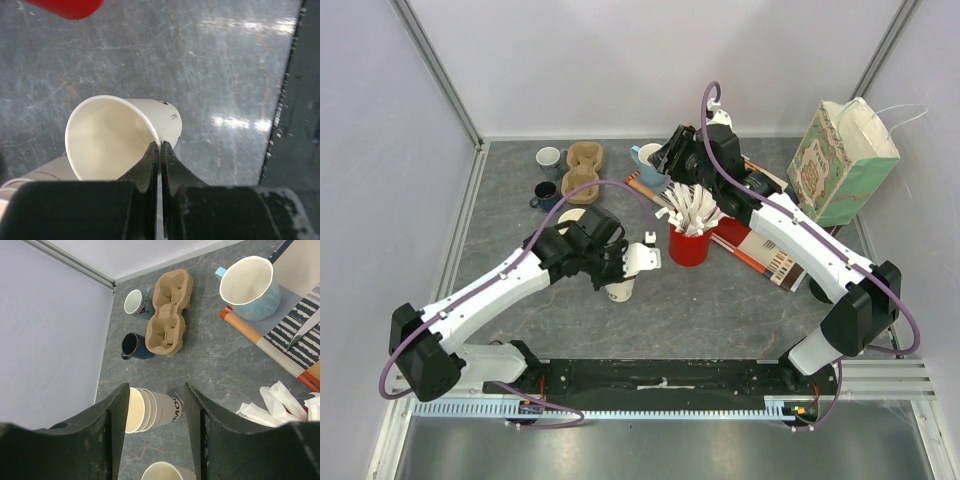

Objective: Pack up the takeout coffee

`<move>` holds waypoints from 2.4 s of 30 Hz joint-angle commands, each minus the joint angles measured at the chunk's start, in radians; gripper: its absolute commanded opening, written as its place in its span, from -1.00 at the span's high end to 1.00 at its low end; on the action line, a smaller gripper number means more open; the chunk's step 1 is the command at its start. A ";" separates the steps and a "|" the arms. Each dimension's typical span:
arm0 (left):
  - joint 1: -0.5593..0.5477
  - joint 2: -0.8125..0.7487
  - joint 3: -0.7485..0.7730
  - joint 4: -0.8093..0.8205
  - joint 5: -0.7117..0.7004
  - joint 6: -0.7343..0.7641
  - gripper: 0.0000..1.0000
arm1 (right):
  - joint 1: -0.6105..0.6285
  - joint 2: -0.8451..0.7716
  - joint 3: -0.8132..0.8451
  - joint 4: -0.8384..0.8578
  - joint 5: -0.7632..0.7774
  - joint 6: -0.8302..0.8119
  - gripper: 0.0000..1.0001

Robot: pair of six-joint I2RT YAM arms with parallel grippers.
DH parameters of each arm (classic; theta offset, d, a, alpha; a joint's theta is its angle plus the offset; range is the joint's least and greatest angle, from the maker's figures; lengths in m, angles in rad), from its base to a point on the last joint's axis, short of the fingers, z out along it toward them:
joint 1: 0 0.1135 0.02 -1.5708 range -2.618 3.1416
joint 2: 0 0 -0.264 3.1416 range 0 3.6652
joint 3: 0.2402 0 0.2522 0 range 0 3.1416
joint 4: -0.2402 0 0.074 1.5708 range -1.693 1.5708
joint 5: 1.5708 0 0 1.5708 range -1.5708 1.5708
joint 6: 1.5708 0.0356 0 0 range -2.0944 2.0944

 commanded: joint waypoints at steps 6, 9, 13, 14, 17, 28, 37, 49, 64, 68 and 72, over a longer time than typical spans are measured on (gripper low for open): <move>-0.076 0.031 -0.115 0.356 -0.185 -0.111 0.96 | -0.006 -0.036 0.007 0.022 0.015 -0.022 -0.12; -0.081 0.023 -0.148 0.352 -0.111 -0.115 0.95 | -0.006 -0.042 -0.001 0.022 0.015 -0.023 -0.11; -0.081 0.023 -0.181 0.355 -0.105 -0.111 0.84 | -0.006 -0.045 -0.006 0.023 0.011 -0.022 -0.11; -0.082 0.020 -0.182 0.350 -0.099 -0.111 0.76 | -0.006 -0.045 -0.009 0.025 0.011 -0.022 -0.12; -0.082 0.008 -0.159 0.292 -0.055 -0.112 0.12 | -0.006 -0.050 -0.015 0.026 0.008 -0.020 -0.11; -0.054 -0.044 0.161 0.033 -0.116 -0.154 -0.96 | -0.006 -0.053 -0.030 0.031 0.000 -0.016 -0.12; 0.301 -0.011 0.183 0.008 -0.126 -0.008 -0.48 | -0.005 -0.030 -0.052 0.057 -0.047 0.000 -0.12; 0.398 0.173 0.158 0.100 -0.128 0.062 -0.13 | -0.002 0.005 -0.056 0.068 -0.074 -0.002 -0.14; 0.401 0.192 0.175 0.071 -0.073 0.056 0.95 | 0.006 0.039 -0.065 0.077 -0.086 0.001 -0.14; 0.401 0.161 0.171 0.088 -0.073 0.050 0.96 | 0.066 0.105 -0.059 0.100 -0.087 0.012 -0.12; 0.401 0.125 0.163 0.125 -0.100 0.039 0.96 | 0.097 0.220 0.013 0.127 -0.190 0.058 -0.11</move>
